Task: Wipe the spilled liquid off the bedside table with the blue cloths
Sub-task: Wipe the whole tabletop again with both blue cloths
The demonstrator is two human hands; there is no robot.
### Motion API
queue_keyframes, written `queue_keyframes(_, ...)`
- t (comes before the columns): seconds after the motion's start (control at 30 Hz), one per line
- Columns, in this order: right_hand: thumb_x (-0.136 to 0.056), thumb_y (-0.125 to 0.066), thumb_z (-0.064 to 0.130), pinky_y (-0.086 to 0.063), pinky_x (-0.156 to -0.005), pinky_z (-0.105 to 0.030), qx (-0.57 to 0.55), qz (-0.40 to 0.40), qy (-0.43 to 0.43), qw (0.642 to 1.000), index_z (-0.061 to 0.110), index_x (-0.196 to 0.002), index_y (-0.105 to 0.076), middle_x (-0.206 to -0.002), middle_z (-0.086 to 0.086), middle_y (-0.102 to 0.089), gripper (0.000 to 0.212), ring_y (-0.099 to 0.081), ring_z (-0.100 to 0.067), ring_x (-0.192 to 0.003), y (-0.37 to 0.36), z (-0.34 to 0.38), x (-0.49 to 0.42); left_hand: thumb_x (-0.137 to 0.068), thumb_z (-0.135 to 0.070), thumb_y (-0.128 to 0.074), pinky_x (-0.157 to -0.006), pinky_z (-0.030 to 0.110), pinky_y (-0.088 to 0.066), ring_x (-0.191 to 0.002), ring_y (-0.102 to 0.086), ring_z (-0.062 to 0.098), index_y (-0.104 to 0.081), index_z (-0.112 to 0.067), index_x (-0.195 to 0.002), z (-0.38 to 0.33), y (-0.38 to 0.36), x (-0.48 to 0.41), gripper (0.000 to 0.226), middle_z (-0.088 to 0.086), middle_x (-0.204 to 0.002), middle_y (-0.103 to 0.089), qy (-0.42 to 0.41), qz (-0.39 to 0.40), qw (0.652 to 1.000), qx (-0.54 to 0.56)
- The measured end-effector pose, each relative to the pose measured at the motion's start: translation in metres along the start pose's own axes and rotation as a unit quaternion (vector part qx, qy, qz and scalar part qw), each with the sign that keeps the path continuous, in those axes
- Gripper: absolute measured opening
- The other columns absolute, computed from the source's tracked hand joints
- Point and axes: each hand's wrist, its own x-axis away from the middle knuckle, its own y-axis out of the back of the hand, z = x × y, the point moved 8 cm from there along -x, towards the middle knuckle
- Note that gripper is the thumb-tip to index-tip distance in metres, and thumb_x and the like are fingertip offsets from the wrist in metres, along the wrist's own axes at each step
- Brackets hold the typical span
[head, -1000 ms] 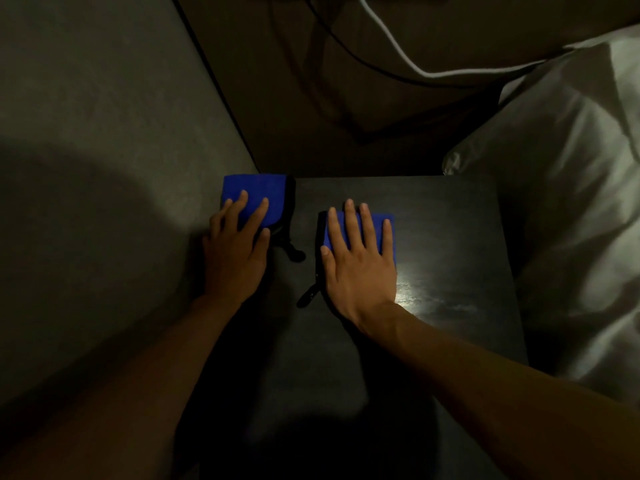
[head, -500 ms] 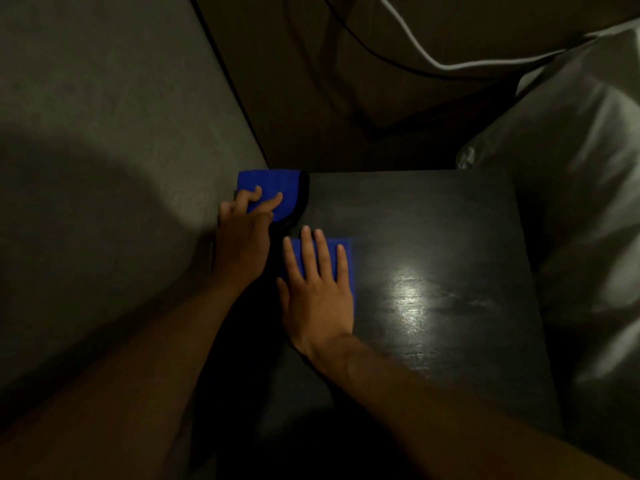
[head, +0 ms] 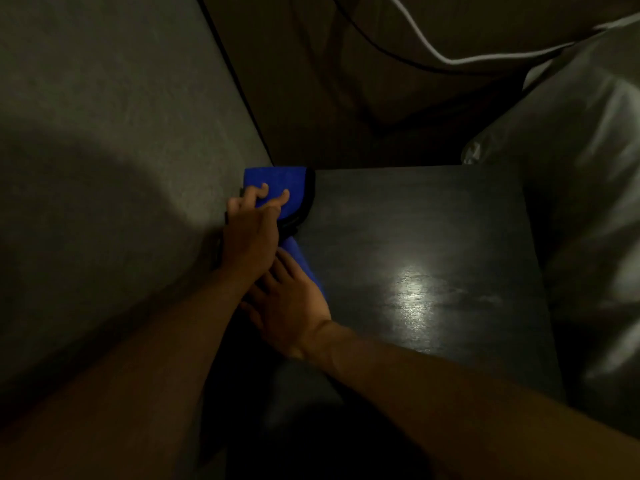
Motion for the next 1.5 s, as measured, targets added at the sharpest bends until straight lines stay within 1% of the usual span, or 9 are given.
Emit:
queue_keyframes(0.07, -0.105, -0.024, 0.049, 0.003, -0.125, -0.049, -0.006, -0.009, 0.054, 0.998, 0.027, -0.156, -0.037, -0.163, -0.006, -0.034, 0.056, -0.016, -0.034, -0.154, 0.0, 0.002, 0.002, -0.103, -0.021, -0.038, -0.109, 0.032, -0.025, -0.134, -0.027, 0.029, -0.042, -0.03, -0.145, -0.002, 0.001, 0.0, 0.042, 0.006, -0.154, -0.027, 0.005, 0.001, 1.0, -0.015)
queue_keyframes(0.2, -0.1, -0.05, 0.049, -0.014, -0.123, -0.045, -0.006, -0.068, 0.156, 0.985, 0.027, -0.144, -0.056, -0.148, -0.003, -0.056, 0.05, -0.04, -0.033, -0.143, 0.001, 0.005, 0.016, -0.101, -0.017, -0.032, -0.102, 0.037, -0.031, -0.133, -0.026, 0.031, -0.037, -0.03, -0.148, -0.003, 0.0, -0.001, 0.049, 0.007, -0.156, -0.024, 0.006, 0.024, 0.998, -0.06)
queue_keyframes(0.3, -0.1, -0.049, 0.043, -0.015, -0.123, -0.048, -0.044, -0.094, 0.207, 0.973, 0.021, -0.148, -0.052, -0.15, -0.009, -0.053, 0.053, -0.039, -0.036, -0.143, 0.002, 0.003, 0.028, -0.1, -0.025, -0.028, -0.099, 0.037, -0.033, -0.134, -0.026, 0.03, -0.038, -0.03, -0.147, -0.007, 0.0, 0.002, 0.049, 0.006, -0.158, -0.025, 0.002, 0.019, 0.997, -0.068)
queue_keyframes(0.43, -0.1, -0.052, 0.038, -0.015, -0.124, -0.051, -0.06, -0.103, 0.235, 0.965, 0.018, -0.148, -0.053, -0.152, -0.013, -0.05, 0.052, -0.039, -0.037, -0.145, 0.002, -0.008, 0.042, -0.102, -0.032, -0.034, -0.111, 0.048, -0.031, -0.143, -0.021, 0.028, -0.038, -0.032, -0.147, -0.009, -0.001, 0.009, 0.046, 0.002, -0.16, -0.024, 0.016, 0.006, 1.0, -0.017)
queue_keyframes(0.57, -0.099, -0.057, 0.038, -0.013, -0.124, -0.051, -0.066, -0.093, 0.256, 0.96, 0.02, -0.15, -0.05, -0.159, -0.011, -0.043, 0.055, -0.03, -0.031, -0.151, 0.005, -0.026, 0.058, -0.098, -0.034, -0.042, -0.109, 0.053, -0.032, -0.148, -0.014, 0.03, -0.028, -0.031, -0.152, -0.002, -0.013, 0.015, 0.055, 0.004, -0.163, -0.018, -0.029, 0.015, 0.995, -0.09)
queue_keyframes(0.73, -0.103, -0.044, 0.044, -0.005, -0.126, -0.05, -0.032, -0.033, 0.262, 0.964, 0.027, -0.157, -0.037, -0.167, -0.005, -0.027, 0.057, -0.012, -0.025, -0.157, -0.002, -0.054, 0.086, -0.095, -0.047, -0.017, -0.101, 0.059, -0.04, -0.15, -0.015, 0.028, -0.022, -0.03, -0.152, 0.001, -0.021, 0.019, 0.06, 0.004, -0.163, -0.016, -0.029, 0.033, 0.986, -0.158)
queue_keyframes(1.07, -0.106, -0.036, 0.048, -0.004, -0.126, -0.047, -0.005, 0.017, 0.227, 0.974, 0.03, -0.161, -0.024, -0.171, -0.002, -0.012, 0.059, 0.0, -0.022, -0.157, 0.003, -0.109, 0.136, -0.099, -0.034, -0.037, -0.103, 0.056, -0.038, -0.15, -0.009, 0.027, -0.02, -0.029, -0.153, 0.001, -0.026, 0.018, 0.057, 0.004, -0.164, -0.012, -0.027, 0.006, 0.989, -0.145)
queue_keyframes(1.33, -0.107, -0.032, 0.051, 0.002, -0.126, -0.046, 0.02, 0.052, 0.197, 0.979, 0.033, -0.162, -0.014, -0.171, 0.001, -0.005, 0.061, 0.006, -0.02, -0.157, 0.0, -0.149, 0.167, -0.102, -0.039, -0.03, -0.111, 0.053, -0.029, -0.151, 0.005, 0.021, -0.006, -0.037, -0.155, 0.004, -0.025, 0.017, 0.058, -0.003, -0.165, 0.001, -0.008, 0.011, 0.993, -0.12)
queue_keyframes(1.5, -0.107, -0.027, 0.055, 0.003, -0.126, -0.047, 0.016, 0.067, 0.15, 0.986, 0.036, -0.162, -0.008, -0.171, 0.002, -0.004, 0.062, 0.006, -0.019, -0.157, -0.002, -0.173, 0.186, -0.102, -0.036, -0.031, -0.113, 0.053, -0.028, -0.151, 0.003, 0.024, -0.011, -0.033, -0.155, 0.0, -0.024, 0.021, 0.057, 0.0, -0.165, -0.003, -0.028, -0.005, 0.994, -0.105)
